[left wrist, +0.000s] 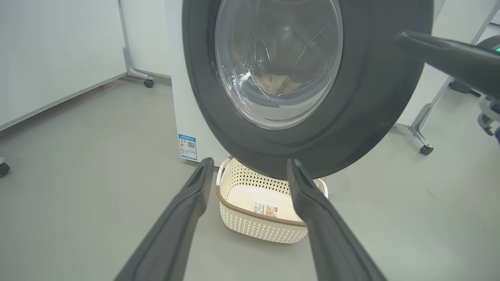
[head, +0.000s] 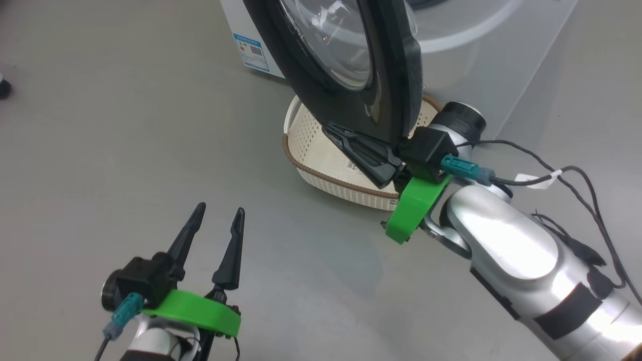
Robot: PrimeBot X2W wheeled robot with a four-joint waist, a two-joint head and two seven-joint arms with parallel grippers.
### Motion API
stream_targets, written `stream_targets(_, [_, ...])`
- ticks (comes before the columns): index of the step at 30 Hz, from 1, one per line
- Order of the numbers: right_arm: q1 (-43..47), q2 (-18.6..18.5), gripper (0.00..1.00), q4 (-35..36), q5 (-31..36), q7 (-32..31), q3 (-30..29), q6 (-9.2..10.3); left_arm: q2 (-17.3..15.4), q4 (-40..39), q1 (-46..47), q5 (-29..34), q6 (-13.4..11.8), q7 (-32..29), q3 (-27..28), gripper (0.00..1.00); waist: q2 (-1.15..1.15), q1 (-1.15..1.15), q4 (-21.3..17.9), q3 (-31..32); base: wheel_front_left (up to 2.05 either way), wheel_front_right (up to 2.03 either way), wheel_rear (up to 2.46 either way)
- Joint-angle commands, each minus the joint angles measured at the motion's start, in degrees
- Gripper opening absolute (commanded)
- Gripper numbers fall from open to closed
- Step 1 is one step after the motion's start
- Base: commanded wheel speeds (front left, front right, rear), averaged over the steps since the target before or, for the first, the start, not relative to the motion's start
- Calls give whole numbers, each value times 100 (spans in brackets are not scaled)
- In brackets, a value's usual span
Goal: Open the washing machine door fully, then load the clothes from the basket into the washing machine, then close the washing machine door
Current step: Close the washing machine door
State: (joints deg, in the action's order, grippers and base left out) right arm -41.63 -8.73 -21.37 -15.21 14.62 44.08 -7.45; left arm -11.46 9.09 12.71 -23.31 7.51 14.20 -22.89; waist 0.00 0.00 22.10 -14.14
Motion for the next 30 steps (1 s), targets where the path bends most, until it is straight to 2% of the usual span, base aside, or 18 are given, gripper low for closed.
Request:
stream_targets(1, [-167, 78, 0, 113, -30, 38, -67, -3, -76, -163, 221, -36, -2, 80, 226, 100, 0, 0, 5, -12, 0, 0, 0])
stream_targets(11, [-114, 161, 0, -426, 267, 38, -492, -3, -53, -129, 246, -15, -2, 80, 250, 100, 0, 0, -5, -68, 0, 0, 0])
stream_targets(30, [-241, 156, 0, -852, 532, 38, -927, -3, -43, -141, 307, -23, -2, 80, 221, 100, 0, 0, -30, -261, 0, 0, 0])
